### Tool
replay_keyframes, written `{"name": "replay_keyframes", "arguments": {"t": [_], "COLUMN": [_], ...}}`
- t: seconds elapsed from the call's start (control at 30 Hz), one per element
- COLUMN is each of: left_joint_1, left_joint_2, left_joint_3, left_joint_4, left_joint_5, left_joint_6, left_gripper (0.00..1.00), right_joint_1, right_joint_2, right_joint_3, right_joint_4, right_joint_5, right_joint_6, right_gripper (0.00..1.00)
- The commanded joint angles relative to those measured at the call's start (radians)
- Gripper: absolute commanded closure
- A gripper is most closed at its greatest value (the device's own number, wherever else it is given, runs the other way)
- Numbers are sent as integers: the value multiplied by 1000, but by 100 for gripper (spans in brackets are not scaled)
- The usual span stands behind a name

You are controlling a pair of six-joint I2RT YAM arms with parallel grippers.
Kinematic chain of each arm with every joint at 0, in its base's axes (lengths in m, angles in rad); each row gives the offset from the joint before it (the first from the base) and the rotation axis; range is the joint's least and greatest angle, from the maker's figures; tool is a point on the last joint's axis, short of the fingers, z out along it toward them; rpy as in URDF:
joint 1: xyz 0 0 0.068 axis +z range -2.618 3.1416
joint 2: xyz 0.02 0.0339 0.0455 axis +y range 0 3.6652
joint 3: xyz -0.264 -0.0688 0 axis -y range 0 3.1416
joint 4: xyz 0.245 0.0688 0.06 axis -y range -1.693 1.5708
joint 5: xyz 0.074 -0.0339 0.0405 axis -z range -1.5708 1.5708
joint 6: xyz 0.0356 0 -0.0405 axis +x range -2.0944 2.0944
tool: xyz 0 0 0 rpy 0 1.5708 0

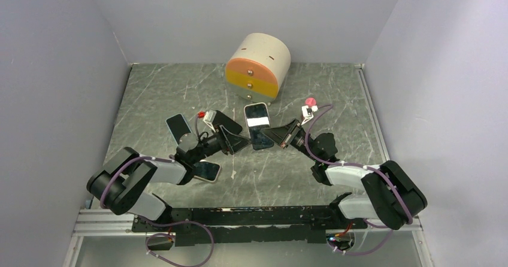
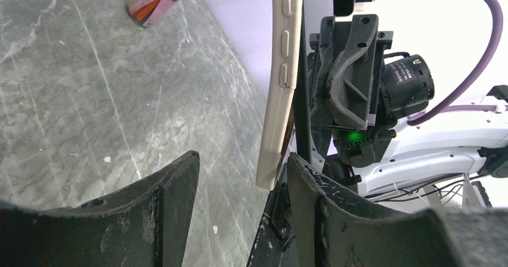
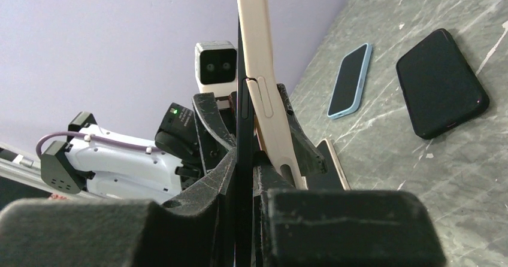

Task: Take the phone out of the phone case
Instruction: Remove the phone case from the phone.

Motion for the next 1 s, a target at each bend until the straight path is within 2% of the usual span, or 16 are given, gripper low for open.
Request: {"name": "replay_keyframes", "arguments": {"t": [0.0, 0.33, 0.43, 0.67, 0.97], "left_joint_1": [-18, -21, -20, -19, -13], "left_joint_2": [9, 99, 84, 11, -106], "left_joint_3": [29, 102, 118, 126, 152], "left_joint_4": [81, 218, 208, 56, -170], "left_joint_5": [37, 40, 26, -56, -195], "left_joint_6": [9, -21, -3, 67, 136], "left_gripper": [40, 49, 60, 95, 98], "right_joint_1": [-4, -3, -2, -2, -3], "right_joint_2": [7, 73, 82, 84, 76], "right_joint_3": [31, 40, 39, 44, 48], "right_joint_4": [149, 247, 263, 246, 175], "right_joint_5": [-30, -99, -112, -158, -235], "right_joint_6": [15, 72, 79, 67, 34], "right_gripper": [100, 100, 100, 100, 100]}}
